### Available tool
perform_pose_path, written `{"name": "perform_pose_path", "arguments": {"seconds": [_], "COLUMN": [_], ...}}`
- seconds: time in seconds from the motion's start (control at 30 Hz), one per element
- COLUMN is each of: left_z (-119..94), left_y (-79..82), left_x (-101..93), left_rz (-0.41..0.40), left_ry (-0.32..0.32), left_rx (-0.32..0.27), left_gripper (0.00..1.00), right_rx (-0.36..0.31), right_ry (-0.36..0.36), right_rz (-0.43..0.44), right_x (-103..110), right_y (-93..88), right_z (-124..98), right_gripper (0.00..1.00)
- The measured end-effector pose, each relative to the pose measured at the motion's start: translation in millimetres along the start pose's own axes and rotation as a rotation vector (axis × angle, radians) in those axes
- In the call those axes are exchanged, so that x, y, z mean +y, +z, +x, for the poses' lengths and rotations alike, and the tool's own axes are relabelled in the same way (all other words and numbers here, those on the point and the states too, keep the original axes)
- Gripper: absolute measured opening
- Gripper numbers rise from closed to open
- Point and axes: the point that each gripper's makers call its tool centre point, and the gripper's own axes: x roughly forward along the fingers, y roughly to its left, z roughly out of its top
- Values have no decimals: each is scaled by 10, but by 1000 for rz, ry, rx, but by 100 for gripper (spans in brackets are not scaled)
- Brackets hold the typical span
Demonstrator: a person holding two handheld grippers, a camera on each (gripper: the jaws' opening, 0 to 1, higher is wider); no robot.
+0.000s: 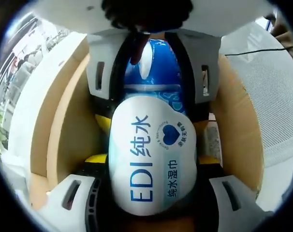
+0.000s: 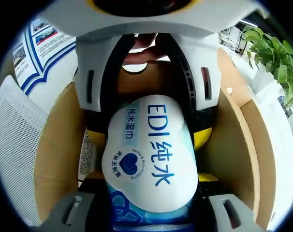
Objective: Operate the shoe box by opening the lid, removing the specified soft item, and placing it in the target area until the item is outside and the box remains undamaged.
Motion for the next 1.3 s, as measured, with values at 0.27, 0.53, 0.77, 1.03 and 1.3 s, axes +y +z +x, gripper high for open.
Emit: {"name": "perform_pose_path", "arguments": {"seconds": [0.27,0.53,0.77,1.03,1.3], "left_z": [7,-13,-67,-189,-303], "left_y": [4,28,34,129,186], "left_x": [-1,10,-26,-88,-144], "left_rz": [19,47,31,50,67], "left_ry": [-1,11,-7,-26,-44], "left_rx": [-29,-15,4,22,46], "left_gripper": [67,66,64,63,61], "right_rx": [-6,-6,-33,-52,-71], "right_ry": [-11,-24,-23,-21,-31], "right_rz": [-36,3,33,49,84], "right_x": [8,3,59,118,171], "right_y": [22,34,97,167,232], "right_z": [-6,-52,-169,-312,-450], "right_gripper": [65,61,56,56,54]}}
